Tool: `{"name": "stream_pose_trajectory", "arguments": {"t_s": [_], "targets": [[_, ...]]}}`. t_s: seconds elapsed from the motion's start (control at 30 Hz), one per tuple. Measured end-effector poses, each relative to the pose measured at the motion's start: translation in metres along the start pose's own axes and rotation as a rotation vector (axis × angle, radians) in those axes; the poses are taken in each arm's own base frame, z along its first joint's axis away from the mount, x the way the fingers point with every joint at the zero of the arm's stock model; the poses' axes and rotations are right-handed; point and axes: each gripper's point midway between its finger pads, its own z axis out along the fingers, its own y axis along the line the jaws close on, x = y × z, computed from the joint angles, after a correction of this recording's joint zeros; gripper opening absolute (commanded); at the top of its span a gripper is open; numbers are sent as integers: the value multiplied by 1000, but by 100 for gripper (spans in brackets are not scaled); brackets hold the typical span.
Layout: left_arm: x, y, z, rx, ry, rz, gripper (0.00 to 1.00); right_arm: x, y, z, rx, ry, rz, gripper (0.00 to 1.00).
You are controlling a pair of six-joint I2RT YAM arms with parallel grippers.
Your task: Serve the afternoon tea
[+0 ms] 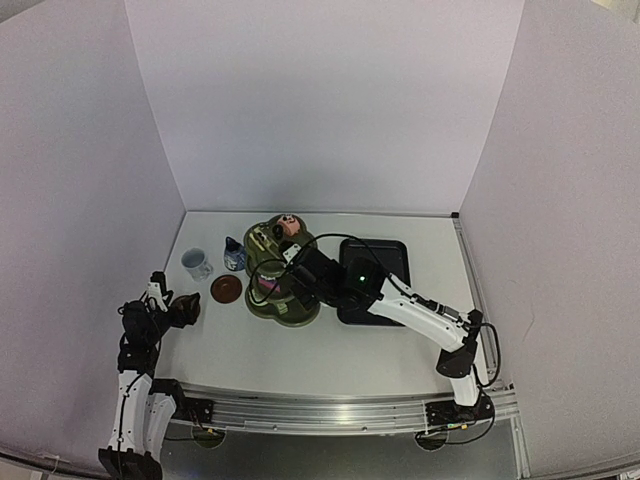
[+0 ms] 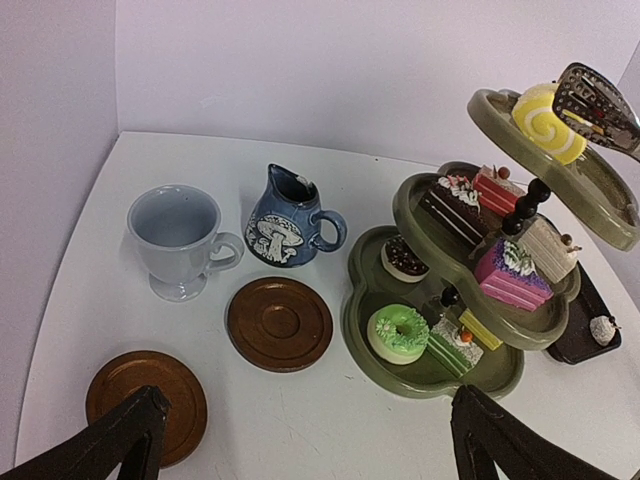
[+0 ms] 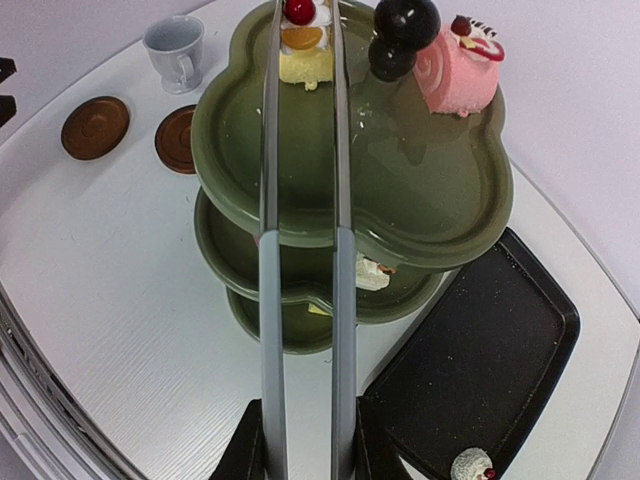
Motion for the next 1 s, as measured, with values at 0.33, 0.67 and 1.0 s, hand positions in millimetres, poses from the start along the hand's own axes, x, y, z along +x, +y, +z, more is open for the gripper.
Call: {"name": "stream_pose_trajectory", "arguments": {"t_s": [0.33,0.67,1.0], "targets": [[0,0,0,0,0,0,100,2,2,4,-6,3,11,27],[1,0,0,0,3,-2,100,-2,2,0,-13,-7,20,31],[1,-1,0,3,5,-3,100,-10,2,-7,-24,-31,33,30]]}}
